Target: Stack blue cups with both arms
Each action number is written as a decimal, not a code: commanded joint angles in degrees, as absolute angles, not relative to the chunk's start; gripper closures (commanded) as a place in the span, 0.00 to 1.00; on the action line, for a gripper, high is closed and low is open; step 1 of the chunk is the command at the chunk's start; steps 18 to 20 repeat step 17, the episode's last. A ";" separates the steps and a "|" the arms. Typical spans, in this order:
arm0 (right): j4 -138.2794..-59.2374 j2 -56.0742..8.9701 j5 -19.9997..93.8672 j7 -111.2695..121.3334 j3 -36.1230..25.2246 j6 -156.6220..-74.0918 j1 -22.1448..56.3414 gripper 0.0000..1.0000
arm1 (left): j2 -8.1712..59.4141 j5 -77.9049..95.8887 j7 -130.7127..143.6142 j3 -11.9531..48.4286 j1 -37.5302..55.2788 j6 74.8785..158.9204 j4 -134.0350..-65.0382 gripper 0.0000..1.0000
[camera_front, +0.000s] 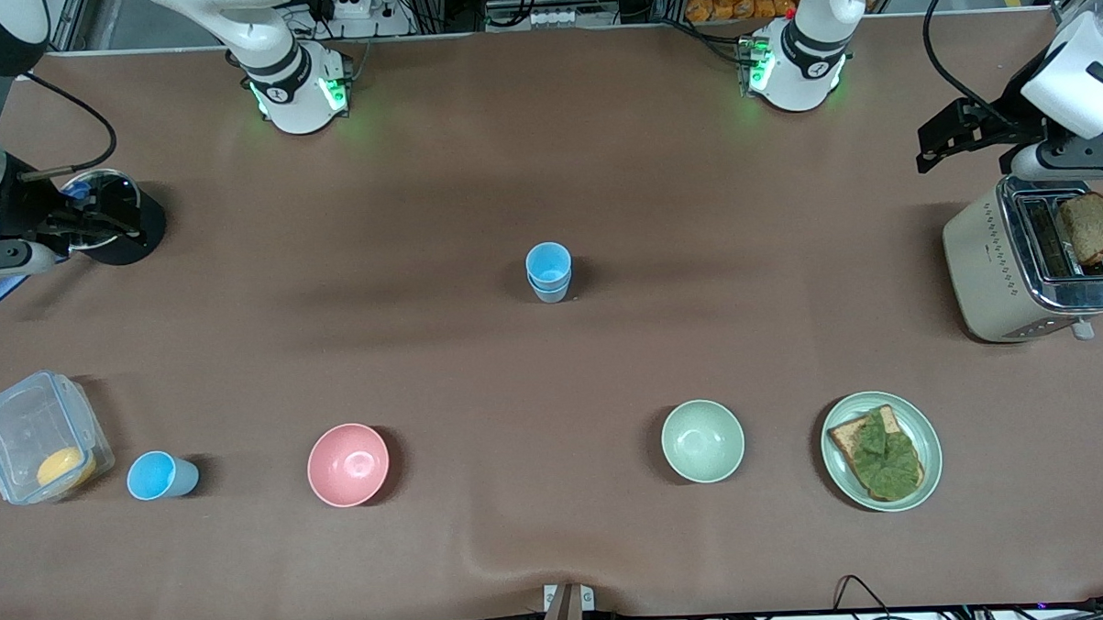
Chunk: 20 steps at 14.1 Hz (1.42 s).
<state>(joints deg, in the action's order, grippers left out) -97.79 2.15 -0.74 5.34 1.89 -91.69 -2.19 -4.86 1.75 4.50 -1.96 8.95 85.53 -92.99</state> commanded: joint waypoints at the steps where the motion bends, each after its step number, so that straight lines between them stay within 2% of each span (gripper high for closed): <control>1: -97.82 2.64 -0.09 6.06 2.72 -91.23 -2.73 0.00 | -4.22 2.11 3.95 -2.55 8.88 84.20 -90.79 0.00; 20: -97.73 2.55 -0.09 6.06 2.81 -91.14 -2.64 0.00 | -4.40 -1.32 5.01 -2.64 8.44 84.20 -90.88 0.00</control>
